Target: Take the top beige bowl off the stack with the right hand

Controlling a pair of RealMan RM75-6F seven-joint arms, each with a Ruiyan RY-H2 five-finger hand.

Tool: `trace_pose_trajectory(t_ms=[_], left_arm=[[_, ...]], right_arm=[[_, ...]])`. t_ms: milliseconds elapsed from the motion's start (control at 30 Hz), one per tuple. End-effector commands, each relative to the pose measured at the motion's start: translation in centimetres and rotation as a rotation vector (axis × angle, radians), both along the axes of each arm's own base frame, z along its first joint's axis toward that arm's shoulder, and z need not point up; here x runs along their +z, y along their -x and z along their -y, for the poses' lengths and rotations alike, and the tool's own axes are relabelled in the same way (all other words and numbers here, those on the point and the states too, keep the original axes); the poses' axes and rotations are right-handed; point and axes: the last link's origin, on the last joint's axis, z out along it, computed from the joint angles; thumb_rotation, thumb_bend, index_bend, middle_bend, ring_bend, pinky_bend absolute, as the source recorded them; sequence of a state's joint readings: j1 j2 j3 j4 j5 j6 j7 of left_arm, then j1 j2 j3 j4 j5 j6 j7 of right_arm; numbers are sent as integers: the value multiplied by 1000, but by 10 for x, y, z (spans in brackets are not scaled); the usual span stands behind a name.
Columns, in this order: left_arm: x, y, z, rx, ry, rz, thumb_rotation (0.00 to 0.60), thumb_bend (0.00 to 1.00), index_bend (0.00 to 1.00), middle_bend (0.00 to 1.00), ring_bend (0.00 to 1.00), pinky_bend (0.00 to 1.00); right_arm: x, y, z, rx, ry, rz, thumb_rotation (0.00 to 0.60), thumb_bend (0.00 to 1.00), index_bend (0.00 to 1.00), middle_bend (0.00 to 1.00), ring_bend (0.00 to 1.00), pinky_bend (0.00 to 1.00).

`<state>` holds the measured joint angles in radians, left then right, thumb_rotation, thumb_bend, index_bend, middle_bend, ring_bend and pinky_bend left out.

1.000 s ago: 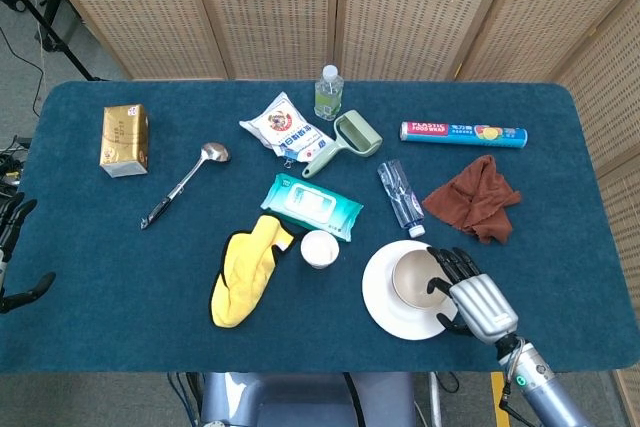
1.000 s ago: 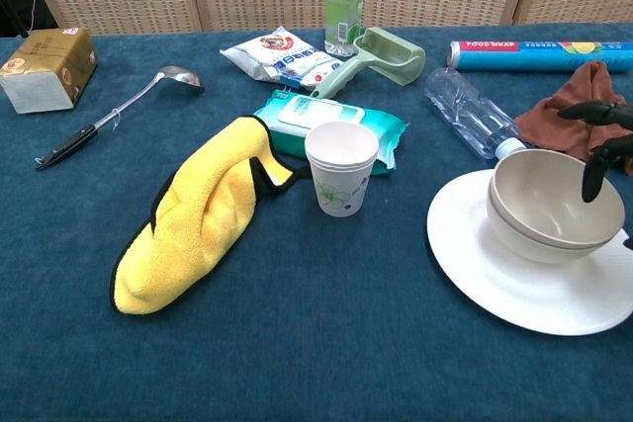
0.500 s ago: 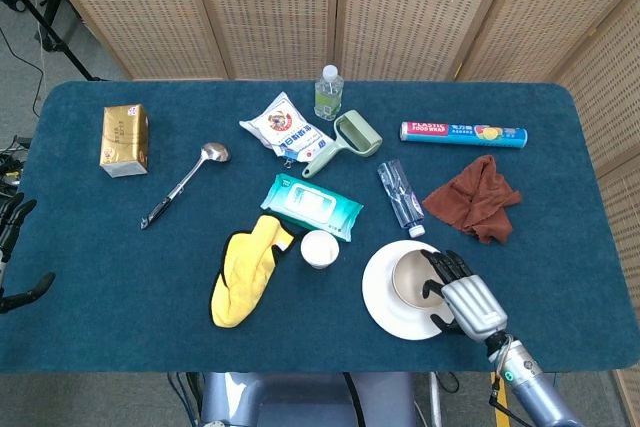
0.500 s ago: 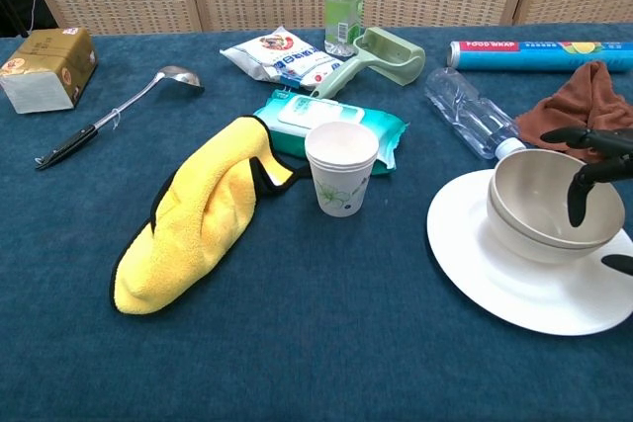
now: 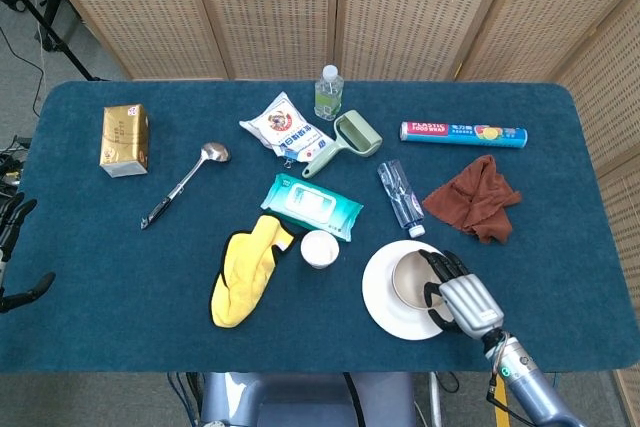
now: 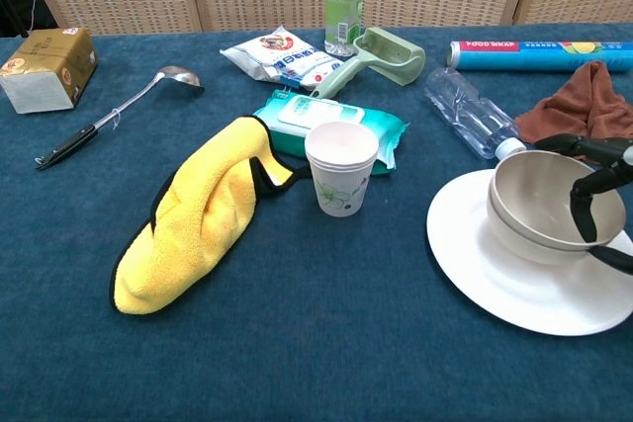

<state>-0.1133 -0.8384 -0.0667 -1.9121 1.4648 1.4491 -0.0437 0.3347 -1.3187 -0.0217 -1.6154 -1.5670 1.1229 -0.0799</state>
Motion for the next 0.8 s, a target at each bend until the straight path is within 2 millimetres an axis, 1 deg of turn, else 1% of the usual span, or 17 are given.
trace_pose_trajectory(t_ms=[33, 167, 267, 467, 600, 700, 800], left_arm=[[0, 0, 0, 0, 0, 0, 600, 248, 0, 0, 0, 0], [0, 0, 0, 1, 1, 1, 600, 248, 0, 0, 0, 0], [0, 0, 0, 1, 1, 3, 600, 249, 0, 0, 0, 0], [1, 1, -1, 3, 2, 7, 600, 248, 0, 0, 0, 0], [1, 1, 0, 2, 3, 7, 600, 248, 0, 0, 0, 0], [1, 1, 0, 2, 4, 8, 600, 247, 0, 0, 0, 0], [0, 0, 0, 1, 7, 7, 600, 248, 0, 0, 0, 0]], right_arm=[[0, -1, 0, 9, 6, 5, 600, 466, 627, 0, 0, 0], [0, -4, 1, 21, 18, 8, 600, 510, 648, 0, 0, 0], [3, -7, 2, 28, 31, 19, 600, 517, 650, 0, 0, 0], [24, -22, 4, 71, 91, 72, 600, 518, 666, 0, 0, 0], [39, -30, 9, 86, 138, 102, 600, 517, 669, 0, 0, 0], [54, -32, 23, 89, 212, 93, 600, 517, 671, 0, 0, 0], [64, -25, 44, 53, 269, 54, 600, 520, 671, 0, 0, 0]])
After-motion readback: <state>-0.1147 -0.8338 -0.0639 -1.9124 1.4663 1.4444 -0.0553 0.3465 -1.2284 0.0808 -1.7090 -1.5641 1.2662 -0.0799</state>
